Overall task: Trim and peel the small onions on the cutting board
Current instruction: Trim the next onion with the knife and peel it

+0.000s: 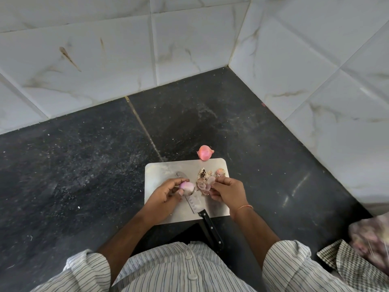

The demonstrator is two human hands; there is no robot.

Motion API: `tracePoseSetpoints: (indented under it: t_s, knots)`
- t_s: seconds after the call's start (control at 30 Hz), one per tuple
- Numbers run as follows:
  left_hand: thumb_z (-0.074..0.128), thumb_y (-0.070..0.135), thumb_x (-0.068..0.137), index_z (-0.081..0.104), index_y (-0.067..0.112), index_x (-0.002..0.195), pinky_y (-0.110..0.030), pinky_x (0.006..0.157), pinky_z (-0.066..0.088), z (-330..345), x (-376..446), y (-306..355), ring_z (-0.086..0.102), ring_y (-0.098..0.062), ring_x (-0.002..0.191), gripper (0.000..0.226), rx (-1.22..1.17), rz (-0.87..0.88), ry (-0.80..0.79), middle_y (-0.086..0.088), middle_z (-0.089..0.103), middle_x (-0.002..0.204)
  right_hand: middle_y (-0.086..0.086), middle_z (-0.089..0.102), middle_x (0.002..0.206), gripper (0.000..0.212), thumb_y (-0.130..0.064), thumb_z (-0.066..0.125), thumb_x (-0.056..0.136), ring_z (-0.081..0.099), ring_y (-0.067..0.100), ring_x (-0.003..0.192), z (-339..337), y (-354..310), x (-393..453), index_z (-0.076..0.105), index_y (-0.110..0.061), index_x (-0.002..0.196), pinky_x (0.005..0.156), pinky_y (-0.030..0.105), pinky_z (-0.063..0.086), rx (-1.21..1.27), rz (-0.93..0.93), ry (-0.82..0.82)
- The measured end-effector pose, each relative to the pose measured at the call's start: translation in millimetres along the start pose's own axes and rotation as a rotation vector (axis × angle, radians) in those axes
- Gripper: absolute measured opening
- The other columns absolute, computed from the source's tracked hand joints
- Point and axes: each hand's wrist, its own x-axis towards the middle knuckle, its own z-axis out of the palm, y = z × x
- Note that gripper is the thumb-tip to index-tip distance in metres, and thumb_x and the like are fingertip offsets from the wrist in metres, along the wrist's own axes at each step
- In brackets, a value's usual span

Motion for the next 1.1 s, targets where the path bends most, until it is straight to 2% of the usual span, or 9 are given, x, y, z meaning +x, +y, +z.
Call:
tracePoseSetpoints:
  t_s: [0.1,0.2,0.27,0.37,0.43,0.6,0.8,0.93,1.1]
  knots:
    - [0.063,0.009,0.107,0.063,0.028,0.138,-0.027,0.107,0.055,1.3,2.2,3.1,0.069,-0.010,0.124,0.036,-0.065,-0.029,0.016,0.008,0.072,0.135,-0.006,0.080,0.102,0.033,-0.019,0.078,0.089,0.076,0.016,0.084,-5.8,1.5,6.7,0.081,-0.029,0.120,0.086,0.036,0.065,-0.330,-0.122,0.116]
    - [0.062,0.008,0.107,0.063,0.029,0.136,-0.023,0.106,0.054,4.5,3.8,6.4,0.069,-0.006,0.124,0.036,-0.120,-0.052,0.024,0.017,0.074,0.130,-0.012,0.072,0.113,0.033,-0.028,0.077,0.092,0.068,0.008,0.105,-4.9,-3.6,-4.4,0.078,-0.036,0.124,0.100,0.025,0.051,-0.498,-0.306,0.149]
    - [0.062,0.006,0.107,0.063,0.027,0.137,-0.022,0.106,0.054,6.0,4.8,8.5,0.070,-0.007,0.124,0.036,-0.134,-0.051,0.019,0.020,0.074,0.131,-0.014,0.074,0.113,0.025,-0.036,0.077,0.094,0.070,0.005,0.101,2.1,-6.6,-17.3,0.078,-0.037,0.119,0.097,0.024,0.053,-0.412,-0.292,0.012]
    - [0.060,0.003,0.107,0.063,0.024,0.139,-0.026,0.109,0.054,9.0,7.7,8.5,0.070,-0.009,0.126,0.039,-0.141,-0.044,0.019,0.016,0.074,0.133,-0.005,0.078,0.111,0.027,-0.044,0.075,0.097,0.072,0.015,0.086,15.4,-8.8,-38.5,0.076,-0.031,0.121,0.084,0.034,0.063,-0.152,-0.088,-0.326]
    - [0.061,0.002,0.107,0.064,0.024,0.140,-0.027,0.109,0.054,11.3,8.6,10.9,0.069,-0.010,0.127,0.040,-0.154,-0.047,0.010,0.014,0.074,0.134,0.001,0.079,0.104,0.032,-0.042,0.076,0.098,0.069,0.019,0.080,21.6,-8.9,-47.3,0.075,-0.024,0.124,0.076,0.035,0.062,-0.005,-0.004,-0.408]
    - [0.058,0.000,0.108,0.062,0.022,0.144,-0.022,0.110,0.052,13.8,5.8,16.0,0.066,-0.006,0.132,0.042,-0.212,-0.049,0.006,0.016,0.073,0.136,0.002,0.078,0.090,0.027,-0.030,0.080,0.095,0.068,0.017,0.078,25.9,-3.9,-50.6,0.079,-0.017,0.119,0.078,0.036,0.060,0.095,-0.105,-0.370]
    - [0.059,0.031,0.110,0.072,0.028,0.133,-0.040,0.095,0.064,10.2,7.3,17.4,0.076,-0.019,0.108,0.026,-0.095,-0.121,0.036,0.008,0.080,0.119,-0.015,0.080,0.099,0.039,-0.044,0.088,0.085,0.074,0.002,0.094,18.5,-6.5,-46.5,0.080,-0.028,0.120,0.089,0.021,0.060,-0.361,-0.453,-0.193]
    - [0.057,0.023,0.111,0.076,0.029,0.121,-0.026,0.081,0.063,17.6,5.1,20.6,0.076,-0.016,0.096,0.022,-0.060,-0.104,0.050,0.009,0.081,0.108,-0.020,0.080,0.100,0.036,-0.041,0.088,0.085,0.073,-0.004,0.096,17.8,-10.5,-51.0,0.080,-0.029,0.118,0.088,0.014,0.057,-0.455,-0.552,-0.159]
    - [0.042,0.018,0.116,0.067,0.029,0.117,-0.010,0.081,0.052,31.3,0.7,29.1,0.068,0.003,0.099,0.027,0.083,-0.056,0.091,0.013,0.073,0.107,-0.039,0.072,0.089,0.026,-0.034,0.088,0.086,0.072,-0.006,0.092,18.8,-10.4,-57.2,0.074,-0.049,0.102,0.084,0.009,0.054,-0.450,-0.584,-0.141]
